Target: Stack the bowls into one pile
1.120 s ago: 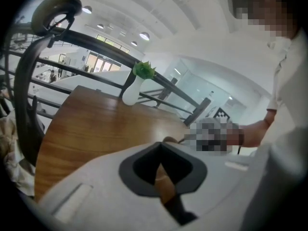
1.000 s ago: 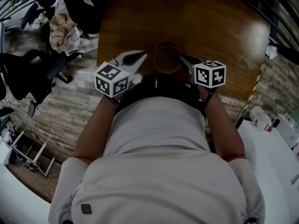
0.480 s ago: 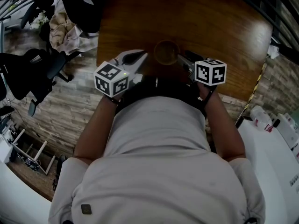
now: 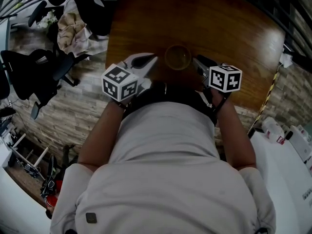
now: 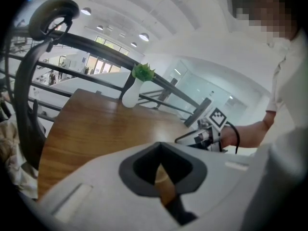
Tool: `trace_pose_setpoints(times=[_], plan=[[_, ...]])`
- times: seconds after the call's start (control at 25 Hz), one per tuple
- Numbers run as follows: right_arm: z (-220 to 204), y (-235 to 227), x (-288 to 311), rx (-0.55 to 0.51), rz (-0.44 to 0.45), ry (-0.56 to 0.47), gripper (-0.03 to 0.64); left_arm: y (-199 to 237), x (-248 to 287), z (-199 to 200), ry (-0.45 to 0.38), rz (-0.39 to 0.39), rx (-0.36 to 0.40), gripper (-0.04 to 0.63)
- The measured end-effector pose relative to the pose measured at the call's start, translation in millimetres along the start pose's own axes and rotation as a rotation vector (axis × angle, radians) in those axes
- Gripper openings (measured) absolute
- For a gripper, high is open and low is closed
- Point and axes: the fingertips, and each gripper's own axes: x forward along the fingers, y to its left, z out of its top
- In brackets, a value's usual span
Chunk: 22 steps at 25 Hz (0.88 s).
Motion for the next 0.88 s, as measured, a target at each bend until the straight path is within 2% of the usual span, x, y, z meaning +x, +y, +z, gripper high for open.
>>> trace_pose_setpoints(times=[0.12, 0.2, 0.56, 0.88], plan=[[7, 5, -9, -0.036, -0.02, -0.038, 0.031, -5, -9, 5, -0.005, -0.003, 0.032, 0.005], [12, 13, -15, -0.054, -0.018, -0.064, 0.009, -10, -15, 10, -0.009, -0.009, 0.058, 0.005], [32, 67, -44, -0.129, 0.018, -0.161, 0.008, -33, -56, 33, -0.042, -0.036, 0.156, 0.005], [47, 122, -91, -0.173, 0.021, -0.295, 0.009, -52, -107, 60, -0.129, -0.044, 0.227, 0.005]])
